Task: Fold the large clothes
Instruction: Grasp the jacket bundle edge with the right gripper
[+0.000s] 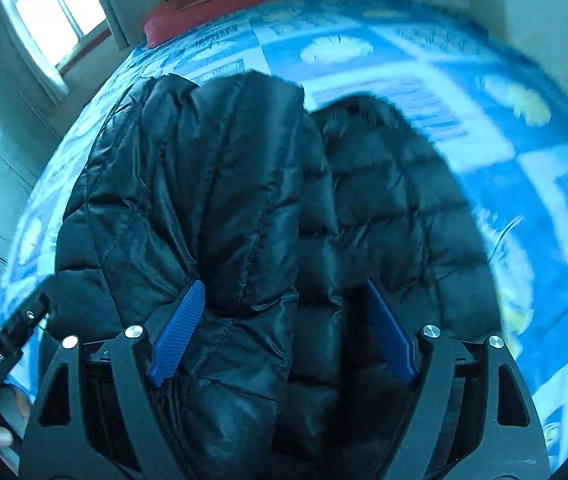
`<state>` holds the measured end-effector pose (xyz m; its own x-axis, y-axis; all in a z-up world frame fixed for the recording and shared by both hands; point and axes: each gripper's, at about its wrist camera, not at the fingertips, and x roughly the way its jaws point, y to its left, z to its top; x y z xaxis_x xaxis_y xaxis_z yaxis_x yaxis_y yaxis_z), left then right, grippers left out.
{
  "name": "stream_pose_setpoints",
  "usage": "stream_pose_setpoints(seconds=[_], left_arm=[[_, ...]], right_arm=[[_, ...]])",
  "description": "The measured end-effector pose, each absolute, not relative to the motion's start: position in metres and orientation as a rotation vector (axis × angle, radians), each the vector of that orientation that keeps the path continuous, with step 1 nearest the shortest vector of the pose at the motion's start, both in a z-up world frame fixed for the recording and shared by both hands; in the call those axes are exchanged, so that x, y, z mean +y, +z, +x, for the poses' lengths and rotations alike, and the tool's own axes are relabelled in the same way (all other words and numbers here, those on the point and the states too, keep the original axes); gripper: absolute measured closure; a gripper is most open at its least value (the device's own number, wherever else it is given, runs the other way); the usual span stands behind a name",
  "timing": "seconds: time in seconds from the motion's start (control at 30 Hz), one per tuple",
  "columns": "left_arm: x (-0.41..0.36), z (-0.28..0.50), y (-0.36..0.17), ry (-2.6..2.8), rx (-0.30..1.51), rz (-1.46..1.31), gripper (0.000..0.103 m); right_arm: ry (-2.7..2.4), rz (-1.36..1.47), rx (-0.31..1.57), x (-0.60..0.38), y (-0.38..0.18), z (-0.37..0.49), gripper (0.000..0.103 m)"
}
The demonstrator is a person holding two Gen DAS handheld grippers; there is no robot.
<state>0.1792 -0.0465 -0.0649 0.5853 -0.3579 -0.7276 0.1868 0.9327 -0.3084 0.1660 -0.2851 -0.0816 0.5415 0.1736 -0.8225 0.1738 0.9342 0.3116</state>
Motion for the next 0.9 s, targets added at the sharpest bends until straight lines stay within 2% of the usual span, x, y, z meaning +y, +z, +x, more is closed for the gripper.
stream_pose_setpoints(seconds=[0.03, 0.1, 0.2, 0.37, 0.53, 0.9], left_arm=[[-0.046, 0.181, -0.066, -0.326, 0.893, -0.219, 0.039], [-0.046, 0.183, -0.068, -0.332, 0.895, -0.227, 0.039], [-0.050, 0.184, -0.055, -0.351, 0.889, -0.218, 0.039], [-0.067, 0.177, -0.034, -0.417, 0.836, -0.184, 0.039], [-0.104, 0.179, -0.049, -0.466, 0.879, -0.116, 0.039], [-0.152, 0.198, -0.094, -0.422, 0.929, 0.060, 0.038]], right_arm=[[0.015, 0.389, 1.002, -0.284, -0.082, 0.165, 0.055], [0.022, 0.355, 0.975, -0.278, -0.075, 0.163, 0.078], [0.013, 0.323, 0.890, -0.284, -0.051, 0.154, 0.088], [-0.078, 0.255, 0.813, -0.317, -0.028, 0.141, 0.090], [-0.124, 0.307, 0.862, -0.364, -0.059, 0.142, 0.091], [-0.135, 0.315, 0.957, -0.384, -0.117, 0.162, 0.087]])
